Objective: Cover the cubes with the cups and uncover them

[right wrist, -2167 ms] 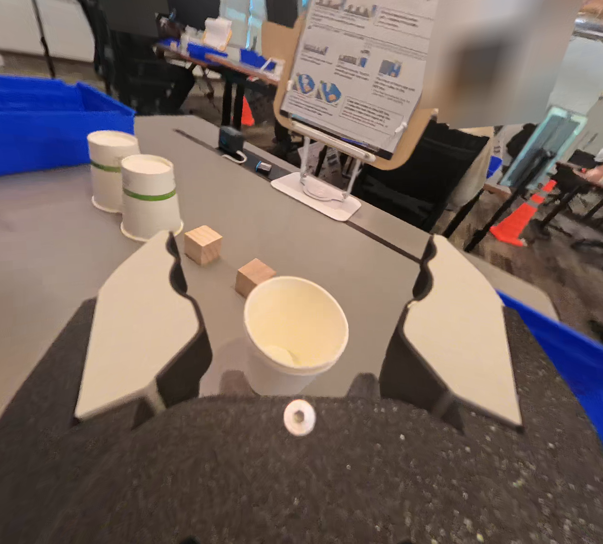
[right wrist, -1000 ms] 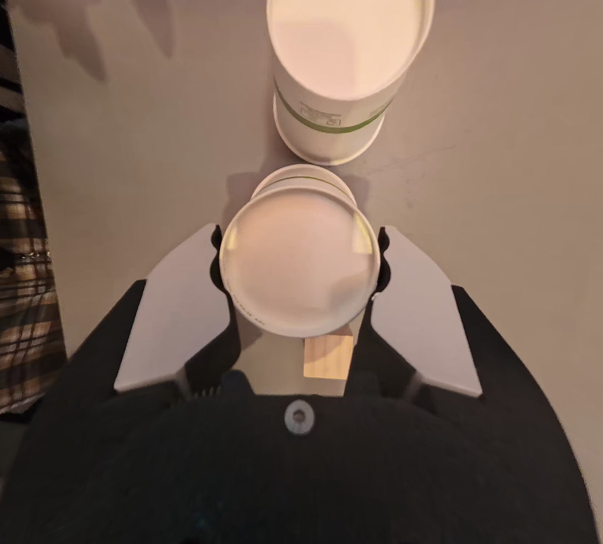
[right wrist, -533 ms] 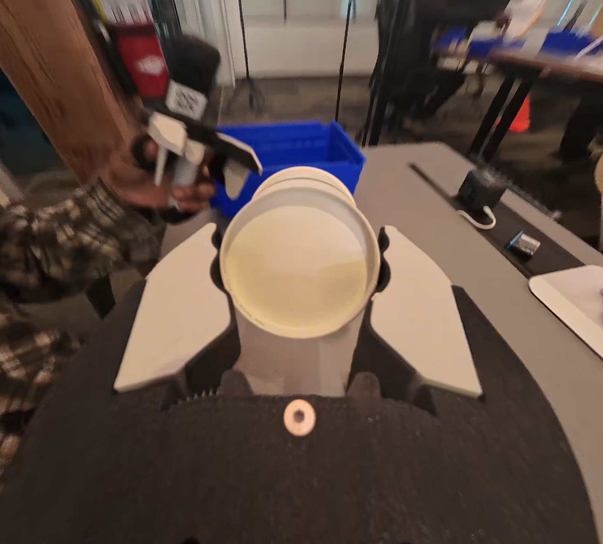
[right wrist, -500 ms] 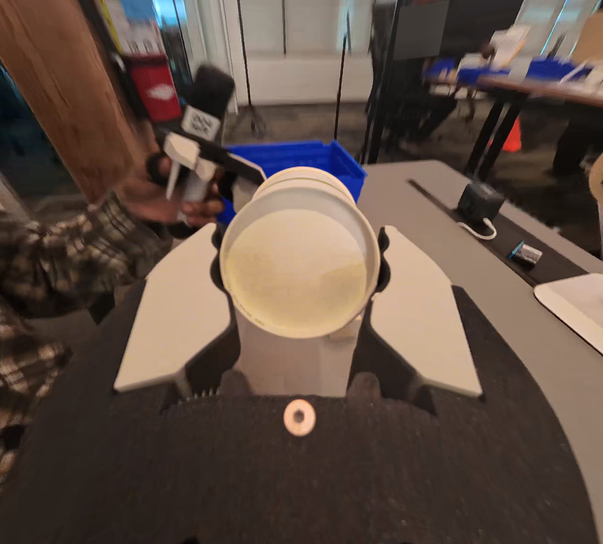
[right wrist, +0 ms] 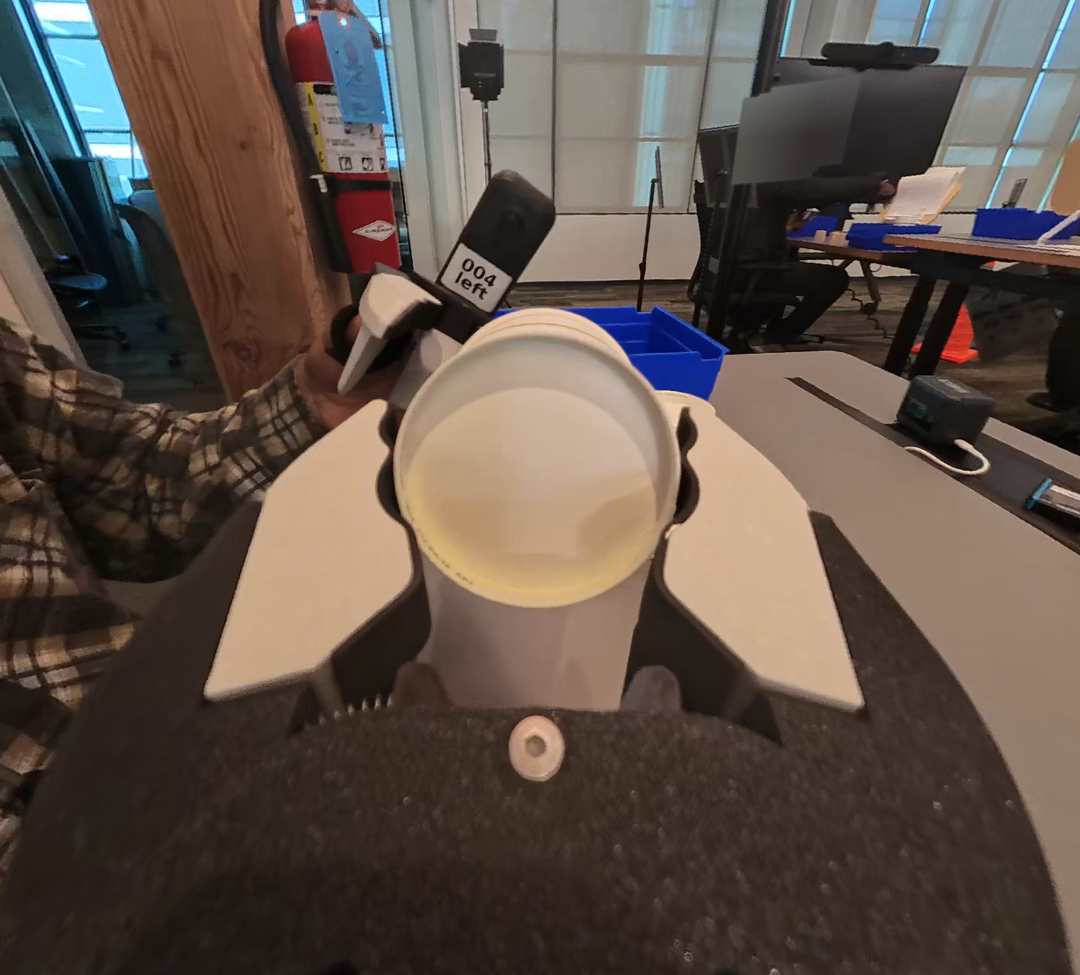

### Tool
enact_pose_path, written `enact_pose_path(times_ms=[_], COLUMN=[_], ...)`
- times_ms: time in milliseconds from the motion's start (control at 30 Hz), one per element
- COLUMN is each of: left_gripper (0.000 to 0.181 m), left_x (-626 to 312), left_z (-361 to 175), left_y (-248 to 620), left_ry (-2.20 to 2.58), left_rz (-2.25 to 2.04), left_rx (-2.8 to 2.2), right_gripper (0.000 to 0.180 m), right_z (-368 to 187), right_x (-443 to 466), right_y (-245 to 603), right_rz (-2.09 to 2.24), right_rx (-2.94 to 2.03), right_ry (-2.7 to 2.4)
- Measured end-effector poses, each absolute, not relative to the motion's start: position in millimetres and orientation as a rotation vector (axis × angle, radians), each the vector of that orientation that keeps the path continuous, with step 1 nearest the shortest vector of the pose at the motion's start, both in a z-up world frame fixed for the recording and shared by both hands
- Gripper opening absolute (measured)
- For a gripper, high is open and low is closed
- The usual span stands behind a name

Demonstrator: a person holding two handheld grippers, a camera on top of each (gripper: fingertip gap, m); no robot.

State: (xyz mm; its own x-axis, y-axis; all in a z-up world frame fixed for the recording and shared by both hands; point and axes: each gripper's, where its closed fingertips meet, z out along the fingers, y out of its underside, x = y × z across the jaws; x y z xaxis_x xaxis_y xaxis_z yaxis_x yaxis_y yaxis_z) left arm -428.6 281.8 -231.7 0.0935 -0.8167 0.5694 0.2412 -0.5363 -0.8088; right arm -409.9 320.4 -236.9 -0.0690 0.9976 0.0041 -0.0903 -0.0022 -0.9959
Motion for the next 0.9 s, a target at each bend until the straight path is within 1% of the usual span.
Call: enact_pose_path(times_ms=[67,133,167,200,267,300,367,500,600,767,900], left_gripper=[0.028,0.008,0.001,0.000,0.000,0.000,0.000,0.000,0.000,0.000,0.000], left_x=[-429,-431,-431,-432,-431,-430,-426,-412,-398,-388,-384], left_z=[-231,-231,-232,-234,-239,-242,-252,-275,-281,-291,-293], left_y=[278,274,271,270,266,264,257,241,229,216,212], left_ry=[0.620,0.660,0.686,0.711,0.779,0.826,0.946,1.205,1.318,1.469,1.528], left_rz=[-1.592,-1.598,-1.593,-1.578,-1.508,-1.456,-1.343,-1.114,-1.059,-0.917,-0.840], left_rx=[-1.515,-1.502,-1.504,-1.519,-1.557,-1.581,-1.632,-1.704,-1.685,-1.653,-1.612], right_gripper=[0.089,0.089,0.090,0.095,0.119,0.126,0.134,0.131,0.129,0.116,0.107], right_z=[-244,-252,-256,-262,-277,-282,-285,-273,-281,-296,-305], right_x=[-415,-416,-415,-412,-399,-391,-373,-364,-372,-391,-391], right_y=[315,308,305,304,300,300,302,296,279,249,227], right_rz=[1.267,1.239,1.226,1.205,1.175,1.170,1.178,1.303,1.402,1.608,1.688], right_rx=[-1.100,-1.091,-1.100,-1.123,-1.203,-1.254,-1.354,-1.490,-1.553,-1.624,-1.643], right_ry=[-1.248,-1.320,-1.360,-1.404,-1.532,-1.592,-1.673,-1.788,-1.958,-2.149,-2.299])
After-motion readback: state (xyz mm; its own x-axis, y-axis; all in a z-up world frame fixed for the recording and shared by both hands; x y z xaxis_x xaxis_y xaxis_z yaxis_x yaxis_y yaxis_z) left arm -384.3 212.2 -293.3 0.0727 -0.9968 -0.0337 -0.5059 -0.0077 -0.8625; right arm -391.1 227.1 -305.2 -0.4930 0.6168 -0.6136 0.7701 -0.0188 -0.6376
